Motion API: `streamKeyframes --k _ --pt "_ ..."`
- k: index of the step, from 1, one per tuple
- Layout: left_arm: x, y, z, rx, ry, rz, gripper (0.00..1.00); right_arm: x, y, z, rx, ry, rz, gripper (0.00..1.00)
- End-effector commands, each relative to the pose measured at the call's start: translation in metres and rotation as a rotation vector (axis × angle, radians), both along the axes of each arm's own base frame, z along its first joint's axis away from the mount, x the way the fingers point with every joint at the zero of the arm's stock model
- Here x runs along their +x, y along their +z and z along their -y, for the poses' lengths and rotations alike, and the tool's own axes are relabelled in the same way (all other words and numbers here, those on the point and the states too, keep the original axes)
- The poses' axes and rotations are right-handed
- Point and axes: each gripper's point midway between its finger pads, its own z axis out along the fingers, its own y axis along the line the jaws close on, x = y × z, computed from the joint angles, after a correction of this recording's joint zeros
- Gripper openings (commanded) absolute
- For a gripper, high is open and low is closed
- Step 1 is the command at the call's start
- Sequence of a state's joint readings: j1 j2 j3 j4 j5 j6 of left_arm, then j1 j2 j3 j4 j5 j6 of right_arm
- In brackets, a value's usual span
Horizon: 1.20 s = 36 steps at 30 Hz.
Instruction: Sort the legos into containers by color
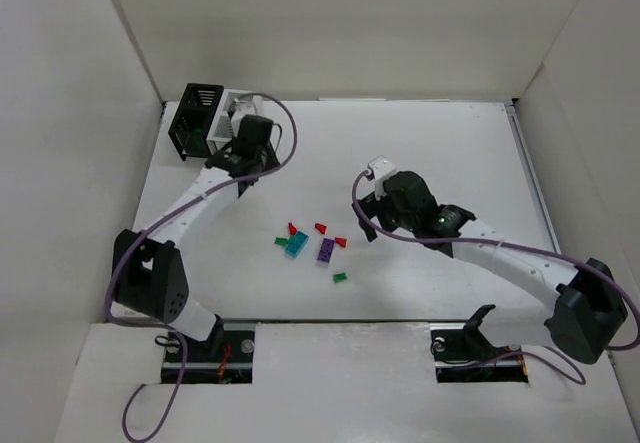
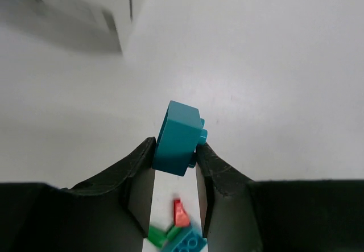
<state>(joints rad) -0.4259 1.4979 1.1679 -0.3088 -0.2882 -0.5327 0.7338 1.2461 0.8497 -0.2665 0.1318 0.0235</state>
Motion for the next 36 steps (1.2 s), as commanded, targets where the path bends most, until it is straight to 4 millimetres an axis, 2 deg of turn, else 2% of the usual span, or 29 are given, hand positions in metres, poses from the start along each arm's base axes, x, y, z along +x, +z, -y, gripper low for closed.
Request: streamKeyframes --k 1,2,3,4,5,6,7,8,9,11,12,14,15,17,21,22,23,26,27,28,29,31,32,33,34,35,36 --pt "0.043 0.042 -0.037 0.059 0.071 0.097 0.17 0.032 0.033 -0.005 0.045 -0.046 0.087 1.0" --pt "0.057 0.064 -0.043 0.052 0.089 0.135 0.17 0.037 0.036 -0.006 0.052 -0.056 0.095 1.0" --pt "0.067 0.071 -0.05 0.06 0.103 0.148 0.17 0.042 0.038 -0.005 0.053 -0.065 0.098 1.0" --pt "0.076 0.065 -0.055 0.064 0.105 0.128 0.17 0.049 0.046 -0.007 0.068 -0.067 0.107 1.0" --pt "0.086 0.068 -0.071 0.056 0.138 0.134 0.17 0.055 0.043 -0.005 0.053 -0.075 0.103 1.0" --pt "0.096 0.081 -0.074 0.033 0.14 0.161 0.17 0.057 0.043 -0.007 0.052 -0.075 0.101 1.0" --pt "0.102 0.081 -0.081 0.032 0.143 0.161 0.17 0.065 0.048 -0.005 0.058 -0.089 0.11 1.0" --pt "0.111 0.073 -0.095 0.027 0.165 0.142 0.17 0.071 0.044 -0.002 0.049 -0.104 0.101 1.0" --pt "0.119 0.08 -0.1 0.016 0.172 0.159 0.17 0.073 0.045 -0.005 0.048 -0.092 0.103 1.0" --pt "0.128 0.076 -0.104 0.001 0.154 0.151 0.21 0.08 0.045 0.0 0.05 -0.105 0.095 1.0" --pt "0.131 0.066 -0.106 -0.002 0.154 0.126 0.23 0.084 0.05 0.004 0.056 -0.118 0.104 1.0" --pt "0.135 0.07 -0.106 0.005 0.147 0.135 0.27 0.085 0.048 0.008 0.055 -0.122 0.093 1.0" --pt "0.136 0.064 -0.106 0.014 0.142 0.122 0.31 0.088 0.048 0.012 0.055 -0.134 0.093 1.0" --pt "0.144 0.06 -0.098 0.0 0.095 0.132 0.34 0.089 0.048 0.015 0.052 -0.132 0.094 1.0" --pt "0.153 0.056 -0.098 0.0 0.094 0.135 0.34 0.092 0.048 0.019 0.06 -0.134 0.088 1.0" --pt "0.154 0.049 -0.097 0.002 0.094 0.12 0.35 0.091 0.048 0.017 0.064 -0.127 0.085 1.0" --pt "0.154 0.051 -0.097 -0.006 0.101 0.119 0.44 0.089 0.044 0.018 0.059 -0.127 0.077 1.0" --pt "0.151 0.048 -0.099 0.002 0.108 0.102 0.48 0.085 0.042 0.019 0.059 -0.119 0.068 1.0" --pt "0.149 0.046 -0.099 -0.006 0.116 0.094 0.52 0.085 0.046 0.019 0.064 -0.119 0.075 1.0" --pt "0.144 0.047 -0.099 -0.006 0.116 0.09 0.54 0.083 0.041 0.02 0.058 -0.119 0.067 1.0" --pt "0.137 0.057 -0.1 -0.008 0.116 0.108 0.57 0.082 0.046 0.021 0.065 -0.119 0.077 1.0" --pt "0.123 0.054 -0.094 -0.039 0.093 0.109 0.59 0.078 0.046 0.021 0.071 -0.111 0.075 1.0" --pt "0.115 0.055 -0.09 -0.031 0.075 0.115 0.66 0.076 0.046 0.023 0.066 -0.105 0.08 1.0" --pt "0.103 0.08 -0.077 -0.033 0.036 0.179 0.7 0.072 0.044 0.023 0.068 -0.098 0.074 1.0" --pt "0.086 0.059 -0.072 -0.022 0.025 0.142 0.75 0.073 0.046 0.022 0.073 -0.098 0.082 1.0" --pt "0.075 0.058 -0.064 -0.015 -0.004 0.147 0.8 0.072 0.043 0.026 0.068 -0.092 0.079 1.0" --pt "0.059 0.069 -0.054 -0.029 -0.036 0.169 0.85 0.07 0.037 0.027 0.054 -0.087 0.072 1.0"
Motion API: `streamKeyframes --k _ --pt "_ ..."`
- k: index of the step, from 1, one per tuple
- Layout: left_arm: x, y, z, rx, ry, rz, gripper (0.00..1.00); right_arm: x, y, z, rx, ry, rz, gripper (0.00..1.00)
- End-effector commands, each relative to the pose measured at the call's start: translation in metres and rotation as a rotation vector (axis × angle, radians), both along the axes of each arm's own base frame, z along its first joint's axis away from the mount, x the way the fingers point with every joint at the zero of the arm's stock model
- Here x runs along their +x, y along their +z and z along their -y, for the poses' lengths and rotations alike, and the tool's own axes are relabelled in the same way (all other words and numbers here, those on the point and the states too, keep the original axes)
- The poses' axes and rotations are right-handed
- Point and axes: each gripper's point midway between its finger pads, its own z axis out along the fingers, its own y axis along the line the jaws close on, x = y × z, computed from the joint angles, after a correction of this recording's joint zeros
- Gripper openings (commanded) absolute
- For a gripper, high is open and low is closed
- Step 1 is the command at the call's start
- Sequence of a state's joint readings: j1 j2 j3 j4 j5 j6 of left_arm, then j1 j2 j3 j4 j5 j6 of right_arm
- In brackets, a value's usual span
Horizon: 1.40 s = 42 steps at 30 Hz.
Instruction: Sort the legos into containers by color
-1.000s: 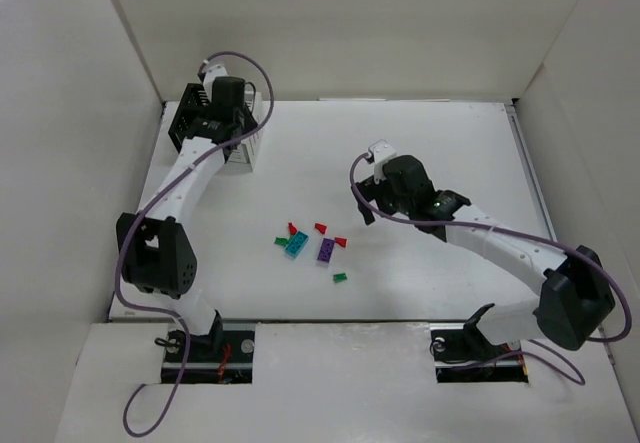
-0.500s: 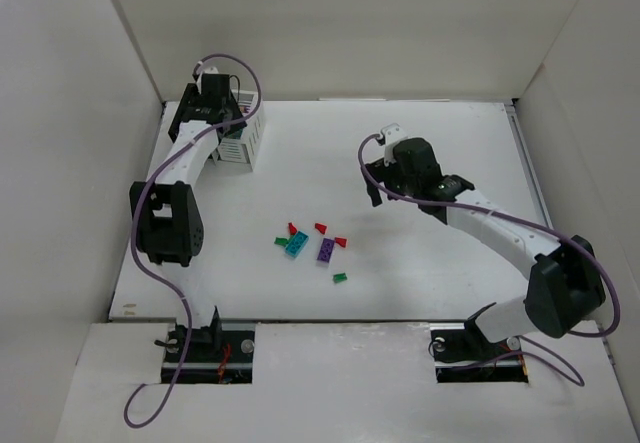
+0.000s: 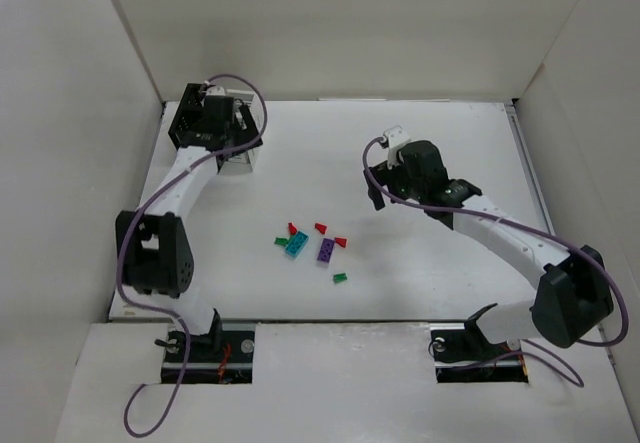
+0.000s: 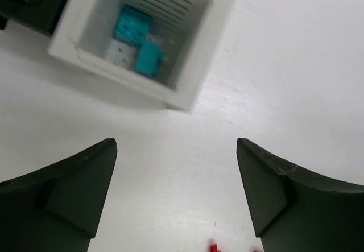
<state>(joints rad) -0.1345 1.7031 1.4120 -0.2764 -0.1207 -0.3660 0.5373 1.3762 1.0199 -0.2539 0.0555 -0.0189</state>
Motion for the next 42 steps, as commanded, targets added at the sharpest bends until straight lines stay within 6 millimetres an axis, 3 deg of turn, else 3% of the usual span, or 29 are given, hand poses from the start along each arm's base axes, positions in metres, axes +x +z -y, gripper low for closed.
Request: streamKeyframes --k 1,3,4,5,7,8,11,14,18,22,28,35,40,42 --pt "-0.047 0.031 0.049 -0.023 -0.168 0.094 0.85 -0.003 0.014 0.0 0.025 0.034 0.046 1.0" --pt "-0.075 0.013 0.078 -0.045 -0.268 0.052 0.85 -0.007 0.005 -0.002 0.022 0.062 0.03 1.0" --pt "-0.094 0.014 0.106 -0.066 -0.333 0.059 0.85 -0.011 0.003 -0.002 0.025 0.069 0.025 1.0" --pt "-0.113 -0.007 0.115 -0.069 -0.356 0.004 0.85 -0.011 0.003 -0.001 0.037 0.078 0.019 1.0" --pt "-0.138 -0.016 0.136 -0.106 -0.42 -0.017 0.85 -0.016 0.002 -0.004 0.049 0.099 0.012 1.0" --pt "-0.16 -0.034 0.145 -0.111 -0.45 -0.064 0.85 -0.017 -0.001 -0.005 0.053 0.107 0.008 1.0" --pt "-0.183 -0.041 0.153 -0.145 -0.478 -0.067 0.86 -0.025 -0.006 -0.008 0.066 0.136 -0.011 1.0" --pt "-0.204 -0.064 0.155 -0.156 -0.508 -0.118 0.85 -0.026 -0.004 -0.012 0.083 0.158 -0.01 1.0" --pt "-0.225 -0.085 0.162 -0.08 -0.544 -0.173 0.71 -0.03 -0.006 -0.013 0.088 0.168 -0.014 1.0" --pt "-0.226 -0.097 0.17 -0.006 -0.549 -0.195 0.67 -0.032 -0.005 -0.016 0.1 0.187 -0.021 1.0" --pt "-0.211 -0.106 0.165 0.065 -0.493 -0.202 0.58 -0.032 -0.009 -0.016 0.096 0.187 -0.029 1.0" --pt "-0.2 -0.091 0.163 0.092 -0.48 -0.154 0.58 -0.032 -0.009 -0.016 0.09 0.192 -0.025 1.0" --pt "-0.197 -0.095 0.158 0.132 -0.464 -0.162 0.58 -0.031 -0.009 -0.015 0.085 0.184 -0.022 1.0" --pt "-0.197 -0.105 0.155 0.164 -0.462 -0.187 0.58 -0.031 -0.009 -0.015 0.085 0.184 -0.022 1.0"
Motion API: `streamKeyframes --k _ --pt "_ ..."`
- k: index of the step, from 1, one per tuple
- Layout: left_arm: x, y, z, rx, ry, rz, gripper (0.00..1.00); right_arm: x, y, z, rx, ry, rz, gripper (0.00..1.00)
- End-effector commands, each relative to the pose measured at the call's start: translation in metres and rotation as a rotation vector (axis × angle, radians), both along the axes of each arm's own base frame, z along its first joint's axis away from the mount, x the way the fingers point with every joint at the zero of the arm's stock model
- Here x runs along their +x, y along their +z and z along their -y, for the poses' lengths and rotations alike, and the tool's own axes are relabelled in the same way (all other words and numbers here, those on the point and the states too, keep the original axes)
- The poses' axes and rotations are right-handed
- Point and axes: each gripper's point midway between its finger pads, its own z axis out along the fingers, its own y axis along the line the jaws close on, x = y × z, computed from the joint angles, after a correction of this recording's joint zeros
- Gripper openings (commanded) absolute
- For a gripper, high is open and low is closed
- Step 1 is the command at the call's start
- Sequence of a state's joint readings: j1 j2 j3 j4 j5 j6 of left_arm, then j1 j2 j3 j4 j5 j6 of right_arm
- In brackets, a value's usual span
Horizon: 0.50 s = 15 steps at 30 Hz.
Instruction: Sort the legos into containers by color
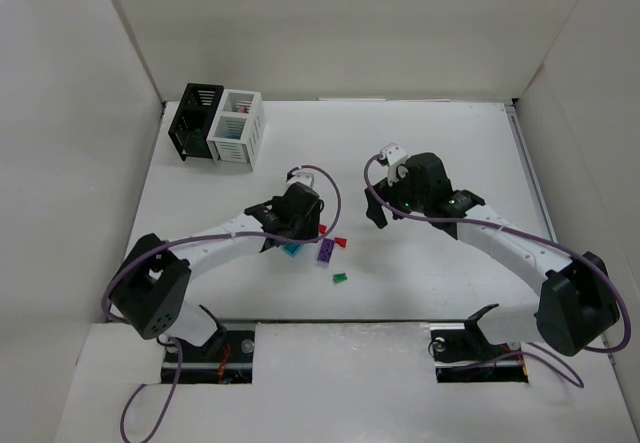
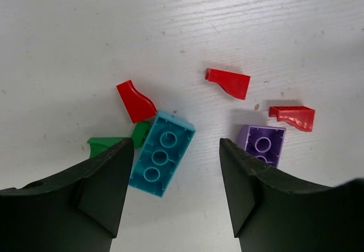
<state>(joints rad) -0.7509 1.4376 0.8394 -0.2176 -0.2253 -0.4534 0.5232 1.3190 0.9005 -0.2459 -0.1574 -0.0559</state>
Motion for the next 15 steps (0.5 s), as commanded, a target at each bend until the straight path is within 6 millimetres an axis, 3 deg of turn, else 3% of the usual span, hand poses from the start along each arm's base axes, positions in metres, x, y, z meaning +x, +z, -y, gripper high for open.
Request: streamKeyframes --k 1,9,15 --pt "0.011 0.0 -0.006 0.062 0.02 0.025 0.58 0.009 0.019 -0.003 0.034 0.002 0.069 1.0" --pt "0.02 -0.022 -0.006 0.133 0.016 0.012 0.54 0.008 0.017 -0.002 0.024 0.007 0.066 1.0" --pt "0.018 -0.022 -0.002 0.115 0.012 -0.003 0.36 0.008 0.017 -0.002 0.024 0.007 0.066 1.0"
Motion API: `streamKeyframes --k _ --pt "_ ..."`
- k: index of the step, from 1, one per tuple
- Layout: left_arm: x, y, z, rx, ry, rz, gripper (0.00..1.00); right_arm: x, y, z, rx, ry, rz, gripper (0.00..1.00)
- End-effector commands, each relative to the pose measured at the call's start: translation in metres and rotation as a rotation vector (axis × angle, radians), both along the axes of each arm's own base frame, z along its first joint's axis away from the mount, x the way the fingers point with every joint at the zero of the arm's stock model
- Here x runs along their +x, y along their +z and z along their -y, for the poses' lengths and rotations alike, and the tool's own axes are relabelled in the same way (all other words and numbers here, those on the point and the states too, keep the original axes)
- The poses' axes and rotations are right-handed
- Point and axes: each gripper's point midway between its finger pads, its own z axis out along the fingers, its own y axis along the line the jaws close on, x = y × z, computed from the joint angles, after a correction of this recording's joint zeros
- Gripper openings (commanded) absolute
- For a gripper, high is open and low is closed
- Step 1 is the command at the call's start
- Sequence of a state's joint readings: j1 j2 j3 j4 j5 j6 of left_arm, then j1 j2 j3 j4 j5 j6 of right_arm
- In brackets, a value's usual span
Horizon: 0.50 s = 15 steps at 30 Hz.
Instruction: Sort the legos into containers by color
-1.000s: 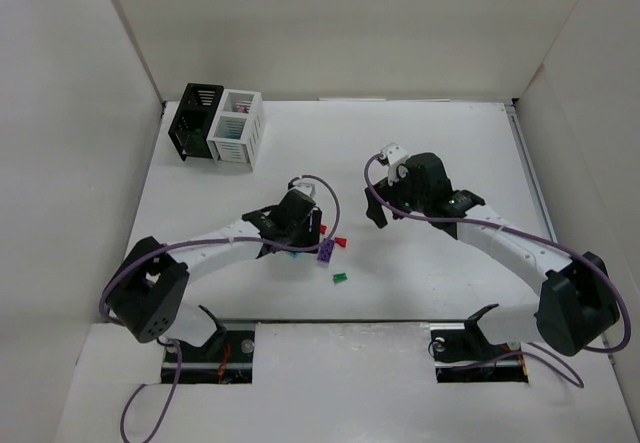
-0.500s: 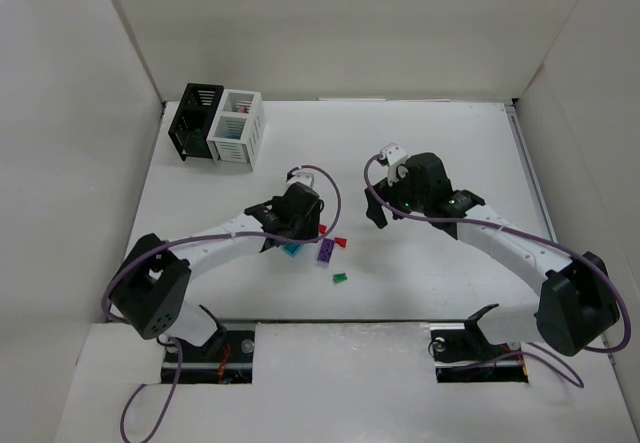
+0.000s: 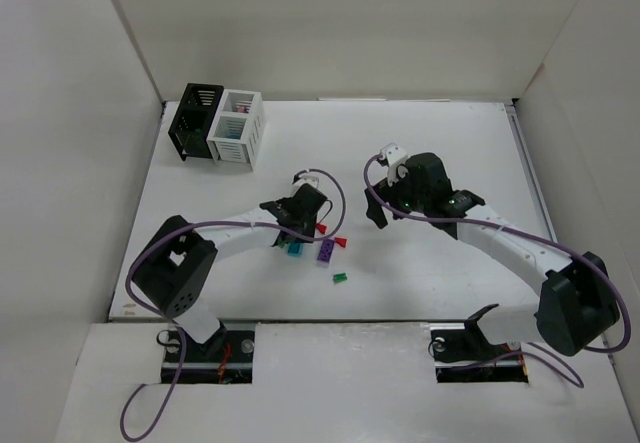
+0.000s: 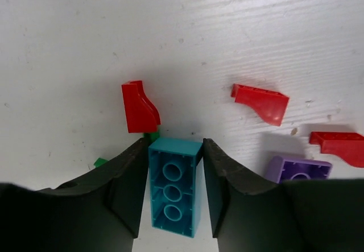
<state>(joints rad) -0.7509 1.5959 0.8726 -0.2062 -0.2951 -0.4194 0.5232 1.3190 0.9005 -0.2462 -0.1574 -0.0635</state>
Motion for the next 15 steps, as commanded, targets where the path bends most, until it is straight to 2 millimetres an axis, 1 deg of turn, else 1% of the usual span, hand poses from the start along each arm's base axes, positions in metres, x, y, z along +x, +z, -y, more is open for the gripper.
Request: streamKeyframes --k 1,2,3,5,6,7,8,9,10,11,12,13,14,15 --pt "0.007 0.014 0.005 -0.019 0.0 0.029 0.35 0.008 0.014 -0.002 0.024 0.003 0.054 1.0" --pt "0.006 0.013 0.007 -0.032 0.004 0.022 0.3 0.008 0.014 -0.002 0.024 0.003 0.054 1.0" --pt "0.004 0.016 0.006 -0.037 0.011 0.021 0.29 0.008 0.014 -0.002 0.024 0.003 0.054 1.0" --pt "0.001 0.016 0.006 -0.045 0.006 0.016 0.29 0.008 0.014 -0.002 0.024 0.003 0.054 1.0" --pt "0.002 0.021 0.007 -0.061 0.016 0.025 0.29 0.008 0.014 -0.002 0.024 0.003 0.054 1.0" --pt "-0.001 0.023 0.004 -0.055 0.016 0.018 0.28 0.008 0.014 -0.002 0.024 0.003 0.054 1.0" --pt "0.0 0.032 0.006 -0.075 0.024 0.031 0.28 0.008 0.014 -0.002 0.024 0.003 0.054 1.0" --pt "-0.002 0.031 0.005 -0.073 0.032 0.023 0.28 0.008 0.014 -0.002 0.024 0.003 0.054 1.0" --pt "0.001 0.044 0.008 -0.102 0.039 0.046 0.28 0.008 0.014 -0.002 0.024 0.003 0.054 1.0" --pt "0.002 0.051 0.009 -0.112 0.038 0.057 0.28 0.009 0.013 -0.001 0.019 -0.005 0.057 1.0" --pt "0.008 0.062 0.01 -0.123 0.048 0.09 0.28 0.009 0.013 -0.001 0.019 -0.005 0.057 1.0" --pt "0.009 0.072 0.008 -0.135 0.054 0.117 0.28 0.01 0.017 0.002 0.024 -0.014 0.066 1.0" --pt "0.023 0.088 0.006 -0.16 0.085 0.163 0.28 0.012 0.017 0.004 0.017 -0.025 0.07 1.0" --pt "0.03 0.096 0.002 -0.171 0.09 0.177 0.28 0.013 0.017 0.006 0.011 -0.035 0.074 1.0"
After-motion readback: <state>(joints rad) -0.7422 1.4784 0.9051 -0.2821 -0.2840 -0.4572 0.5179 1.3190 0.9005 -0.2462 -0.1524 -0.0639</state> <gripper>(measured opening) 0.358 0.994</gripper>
